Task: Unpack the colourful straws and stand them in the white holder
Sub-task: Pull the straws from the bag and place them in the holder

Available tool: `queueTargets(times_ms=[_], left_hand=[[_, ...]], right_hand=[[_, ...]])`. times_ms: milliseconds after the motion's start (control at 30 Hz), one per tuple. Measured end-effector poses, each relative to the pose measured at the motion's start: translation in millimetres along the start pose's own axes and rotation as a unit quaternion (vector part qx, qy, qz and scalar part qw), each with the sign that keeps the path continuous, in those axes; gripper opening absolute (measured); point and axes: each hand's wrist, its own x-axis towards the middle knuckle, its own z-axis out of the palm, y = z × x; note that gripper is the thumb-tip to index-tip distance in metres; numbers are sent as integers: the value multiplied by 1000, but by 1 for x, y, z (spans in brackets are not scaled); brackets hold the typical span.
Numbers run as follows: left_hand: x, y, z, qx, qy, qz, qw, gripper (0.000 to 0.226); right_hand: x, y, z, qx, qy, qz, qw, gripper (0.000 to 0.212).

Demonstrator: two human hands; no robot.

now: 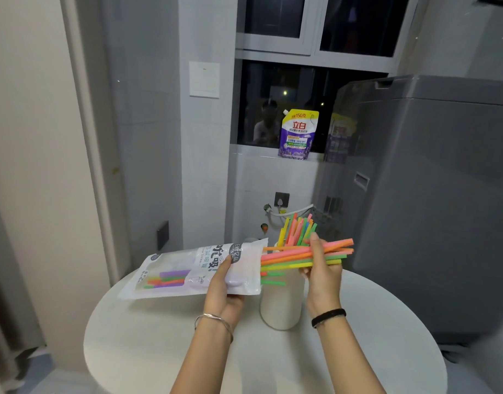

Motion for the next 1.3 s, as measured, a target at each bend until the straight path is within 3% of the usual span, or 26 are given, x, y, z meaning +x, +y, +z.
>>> queueTargets(times_ms=[133, 333, 567, 800, 1033, 1300], left_hand=[[-4, -6, 7, 1, -21, -31, 999, 16], [1, -4, 8, -12, 1, -2, 1000, 41], [-2, -9, 11, -9, -19, -24, 999, 26], [5, 3, 3, -26, 15, 4, 1000, 23], [9, 9, -4, -15, 22, 2, 1000, 7], [8, 6, -3, -23, 13, 0, 1000, 7]], right_hand=[[-11, 10, 15, -54, -104, 44, 992, 7], [4, 1, 13, -19, -2, -37, 999, 34], [6, -5, 25, 21, -77, 31, 996, 46], [38, -82, 30, 129, -66, -29, 989, 50], [59, -109, 43, 27, -63, -55, 996, 49], [74, -107, 53, -60, -39, -87, 994, 39]])
